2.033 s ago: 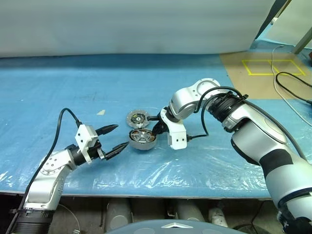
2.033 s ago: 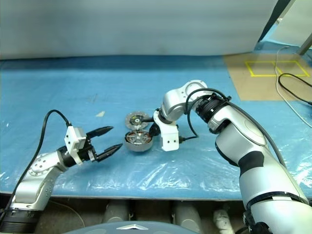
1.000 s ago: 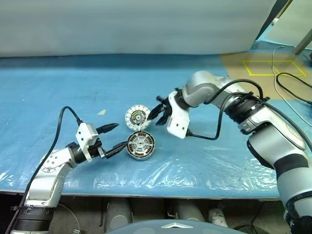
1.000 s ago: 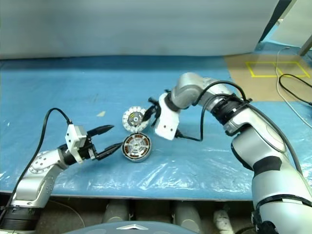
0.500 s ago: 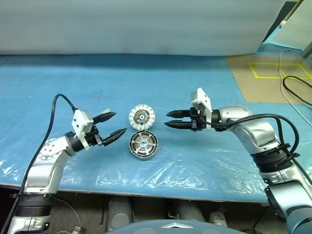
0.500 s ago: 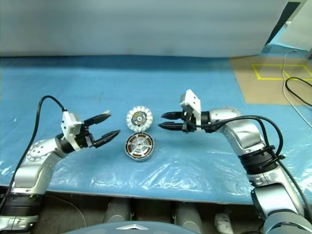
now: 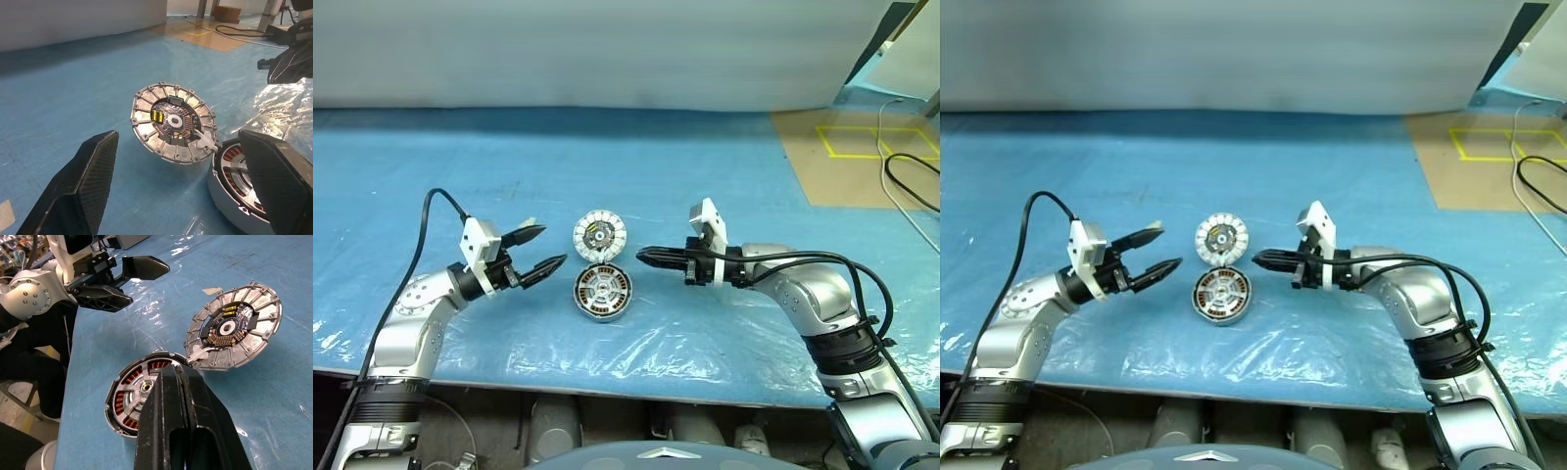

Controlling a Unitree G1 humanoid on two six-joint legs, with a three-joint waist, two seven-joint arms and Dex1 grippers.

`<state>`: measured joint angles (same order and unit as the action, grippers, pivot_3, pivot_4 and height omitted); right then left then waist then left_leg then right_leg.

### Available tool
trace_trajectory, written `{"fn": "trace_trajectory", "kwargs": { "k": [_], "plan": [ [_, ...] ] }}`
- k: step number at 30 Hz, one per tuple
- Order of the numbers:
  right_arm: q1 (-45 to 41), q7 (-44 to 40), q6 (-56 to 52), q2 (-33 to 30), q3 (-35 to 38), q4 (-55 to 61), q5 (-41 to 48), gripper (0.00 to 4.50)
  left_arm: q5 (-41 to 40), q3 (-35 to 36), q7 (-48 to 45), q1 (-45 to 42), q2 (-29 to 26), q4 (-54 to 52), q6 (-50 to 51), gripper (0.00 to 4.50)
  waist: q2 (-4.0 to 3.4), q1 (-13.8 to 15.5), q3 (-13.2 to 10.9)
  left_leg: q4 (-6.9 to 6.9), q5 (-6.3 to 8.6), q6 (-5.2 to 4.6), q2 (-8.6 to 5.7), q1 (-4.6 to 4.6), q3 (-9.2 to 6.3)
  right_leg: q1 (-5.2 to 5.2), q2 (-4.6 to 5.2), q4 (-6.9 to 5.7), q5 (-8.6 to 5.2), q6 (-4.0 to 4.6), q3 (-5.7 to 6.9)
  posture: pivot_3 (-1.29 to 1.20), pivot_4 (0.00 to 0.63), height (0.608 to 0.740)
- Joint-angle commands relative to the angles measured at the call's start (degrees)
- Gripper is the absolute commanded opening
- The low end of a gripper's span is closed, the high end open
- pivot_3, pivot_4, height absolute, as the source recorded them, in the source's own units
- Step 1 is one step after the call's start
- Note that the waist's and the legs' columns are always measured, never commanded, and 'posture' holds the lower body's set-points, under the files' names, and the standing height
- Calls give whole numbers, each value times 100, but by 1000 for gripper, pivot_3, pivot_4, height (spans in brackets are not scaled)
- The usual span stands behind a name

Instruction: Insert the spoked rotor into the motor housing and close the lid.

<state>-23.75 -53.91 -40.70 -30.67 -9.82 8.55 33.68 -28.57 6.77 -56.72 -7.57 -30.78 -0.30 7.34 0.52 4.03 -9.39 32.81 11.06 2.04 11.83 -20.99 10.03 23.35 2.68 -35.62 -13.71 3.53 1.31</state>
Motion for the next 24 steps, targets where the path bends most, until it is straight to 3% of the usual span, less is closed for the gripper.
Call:
{"fn": "trace_trajectory", "kwargs": {
  "k": [1,10,13,22,24],
  "plan": [
    [-21,-20,30,9,57,105,-42,31,30,71,73,-77,68,149,-43,4136,0,1,0,0,0,0,0,0,0,0,0,0,0,0,0,0,150,740],
    [-24,31,75,-18,-63,77,-379,31,36,177,-1,-593,106,1182,-92,4136,0,5,0,0,-1,1,0,-1,-1,-1,0,0,0,-1,2,0,150,740],
    [-38,72,80,-5,-50,75,-474,0,-111,199,-153,-784,196,1486,18,3508,0,6,0,0,-1,1,-3,-1,-3,-3,3,0,1,-1,1,0,150,740],
    [-37,119,-9,-30,3,130,-528,0,390,63,-180,-1868,702,3455,-508,403,1,32,0,1,-1,1,-2,-2,-4,-5,3,1,1,-2,3,0,150,740],
    [-30,137,-19,-80,-17,147,-581,0,462,76,-203,-2298,810,4038,-472,40,1,50,0,1,-1,1,-4,-2,-5,-5,4,2,1,-2,3,0,150,740]
  ]
}}
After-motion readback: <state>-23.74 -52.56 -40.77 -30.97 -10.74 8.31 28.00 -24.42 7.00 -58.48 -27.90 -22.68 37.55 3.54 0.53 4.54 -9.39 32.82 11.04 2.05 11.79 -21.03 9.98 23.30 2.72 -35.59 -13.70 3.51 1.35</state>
